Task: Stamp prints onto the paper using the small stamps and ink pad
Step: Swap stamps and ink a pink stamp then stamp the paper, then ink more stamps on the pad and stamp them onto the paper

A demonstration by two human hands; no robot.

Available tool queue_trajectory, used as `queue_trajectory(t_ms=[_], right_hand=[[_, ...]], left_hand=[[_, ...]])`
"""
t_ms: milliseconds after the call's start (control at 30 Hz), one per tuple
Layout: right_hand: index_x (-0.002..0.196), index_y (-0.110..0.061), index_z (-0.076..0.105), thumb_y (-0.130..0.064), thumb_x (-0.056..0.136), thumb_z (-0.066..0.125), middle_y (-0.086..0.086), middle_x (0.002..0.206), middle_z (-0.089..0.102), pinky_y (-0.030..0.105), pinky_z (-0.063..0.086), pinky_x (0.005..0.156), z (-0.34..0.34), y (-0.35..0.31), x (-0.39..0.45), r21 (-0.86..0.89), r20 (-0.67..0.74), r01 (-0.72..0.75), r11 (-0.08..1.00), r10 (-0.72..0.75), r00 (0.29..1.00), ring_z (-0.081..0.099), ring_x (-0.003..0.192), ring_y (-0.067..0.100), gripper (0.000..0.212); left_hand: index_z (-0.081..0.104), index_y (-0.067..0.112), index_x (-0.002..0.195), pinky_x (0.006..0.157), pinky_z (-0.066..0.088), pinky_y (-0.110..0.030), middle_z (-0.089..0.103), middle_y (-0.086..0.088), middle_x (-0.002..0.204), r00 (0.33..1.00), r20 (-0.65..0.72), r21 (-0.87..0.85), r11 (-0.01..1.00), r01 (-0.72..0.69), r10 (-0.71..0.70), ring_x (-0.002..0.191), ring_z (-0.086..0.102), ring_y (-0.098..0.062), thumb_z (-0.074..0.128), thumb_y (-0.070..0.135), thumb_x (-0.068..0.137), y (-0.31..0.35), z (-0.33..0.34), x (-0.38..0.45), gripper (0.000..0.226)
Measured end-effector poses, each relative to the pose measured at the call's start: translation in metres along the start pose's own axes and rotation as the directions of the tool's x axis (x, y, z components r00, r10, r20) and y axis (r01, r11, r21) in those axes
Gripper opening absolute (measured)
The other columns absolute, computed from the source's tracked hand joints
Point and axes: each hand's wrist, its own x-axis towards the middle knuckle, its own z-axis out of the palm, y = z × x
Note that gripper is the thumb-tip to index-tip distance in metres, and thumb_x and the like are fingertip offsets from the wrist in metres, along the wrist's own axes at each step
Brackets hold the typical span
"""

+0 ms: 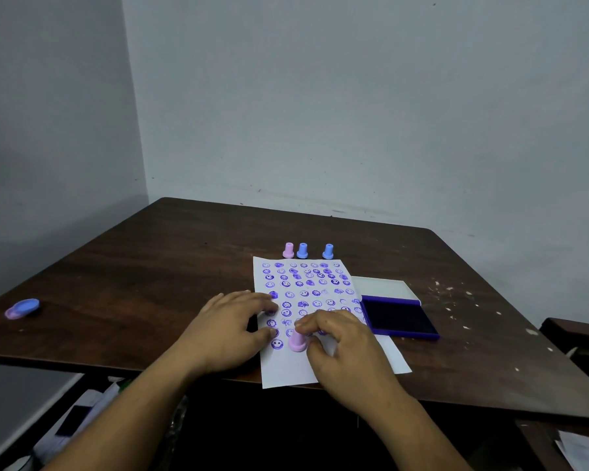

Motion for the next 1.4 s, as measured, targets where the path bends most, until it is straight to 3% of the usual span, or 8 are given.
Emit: queue_trajectory(t_ms=[200,333,467,533,633,767,967,1400], right_hand=[[0.095,-0.036,0.077,-0.042,0.084,0.076,-0.027,0.105,0.074,0.024,0.055,0.091,0.002,0.001,0.001,0.006,-0.042,-0.028,1.000,0.028,0.999,0.066,0.104,0.000,0.012],[0.089,-0.033,0.078,-0.030,0.084,0.086,-0.028,0.097,0.074,0.009,0.049,0.075,-0.003,0.001,0.018,0.051,-0.062,-0.085,0.995,0.088,0.994,0.069,0.089,-0.002,0.009],[0.088,-0.028,0.076,-0.014,0.088,0.082,-0.030,0.085,0.074,0.007,0.049,0.063,-0.025,0.008,0.073,0.100,-0.138,-0.128,0.987,0.141,0.980,0.071,0.075,-0.005,0.015],[0.090,-0.026,0.073,-0.012,0.091,0.078,-0.021,0.079,0.077,0.008,0.052,0.062,-0.038,0.015,0.105,0.109,-0.148,-0.147,0.983,0.162,0.976,0.073,0.073,-0.007,0.015],[0.092,-0.023,0.071,-0.009,0.090,0.077,-0.012,0.079,0.078,0.010,0.052,0.064,-0.047,0.028,0.147,0.045,-0.120,-0.155,0.987,0.159,0.980,0.073,0.069,-0.009,0.015],[0.096,-0.019,0.071,-0.005,0.088,0.073,-0.014,0.077,0.077,0.002,0.045,0.054,-0.043,0.047,0.186,-0.080,-0.062,-0.156,0.985,0.151,0.987,0.072,0.065,-0.007,0.016],[0.117,-0.023,0.073,-0.016,0.087,0.078,-0.009,0.099,0.080,0.039,0.060,0.091,-0.021,0.070,0.212,-0.245,0.066,-0.163,0.956,0.184,0.981,0.077,0.092,0.015,0.031],[0.126,-0.022,0.071,-0.026,0.087,0.082,-0.004,0.109,0.079,0.047,0.053,0.102,-0.007,0.099,0.215,-0.352,0.093,-0.177,0.919,0.222,0.970,0.072,0.108,0.020,0.040]], left_hand=[[0.050,0.051,0.135,0.121,0.016,-0.041,0.040,0.033,0.149,1.000,0.007,0.001,1.000,0.004,-0.004,0.143,0.026,0.002,0.043,0.069,0.079,0.000,0.000,0.001,0.059],[0.049,0.053,0.134,0.120,0.016,-0.040,0.040,0.033,0.149,1.000,0.007,-0.005,1.000,0.004,-0.004,0.143,0.026,0.002,0.041,0.071,0.077,0.000,-0.001,0.001,0.061],[0.049,0.052,0.134,0.121,0.018,-0.043,0.041,0.032,0.148,1.000,0.007,-0.008,1.000,0.003,-0.003,0.143,0.026,0.002,0.045,0.069,0.079,0.000,-0.002,0.001,0.057],[0.050,0.051,0.133,0.121,0.019,-0.044,0.042,0.032,0.148,1.000,-0.004,-0.013,1.000,0.000,0.000,0.143,0.028,0.002,0.046,0.068,0.080,0.000,-0.001,0.000,0.056],[0.049,0.051,0.134,0.121,0.019,-0.044,0.042,0.032,0.148,1.000,-0.011,-0.013,1.000,0.001,-0.001,0.143,0.027,0.001,0.046,0.068,0.080,-0.001,0.000,-0.001,0.057],[0.048,0.051,0.136,0.122,0.016,-0.043,0.041,0.031,0.149,1.000,0.000,-0.017,1.000,0.011,-0.011,0.144,0.025,0.001,0.044,0.069,0.079,0.000,0.000,0.000,0.060],[0.048,0.049,0.136,0.122,0.012,-0.041,0.040,0.030,0.150,1.000,-0.004,-0.019,1.000,0.015,-0.015,0.145,0.023,0.000,0.047,0.066,0.081,0.001,0.000,-0.002,0.058],[0.048,0.047,0.138,0.123,0.010,-0.041,0.037,0.031,0.152,1.000,-0.002,-0.002,1.000,-0.006,0.006,0.146,0.021,0.000,0.049,0.061,0.087,0.001,-0.001,-0.003,0.054]])
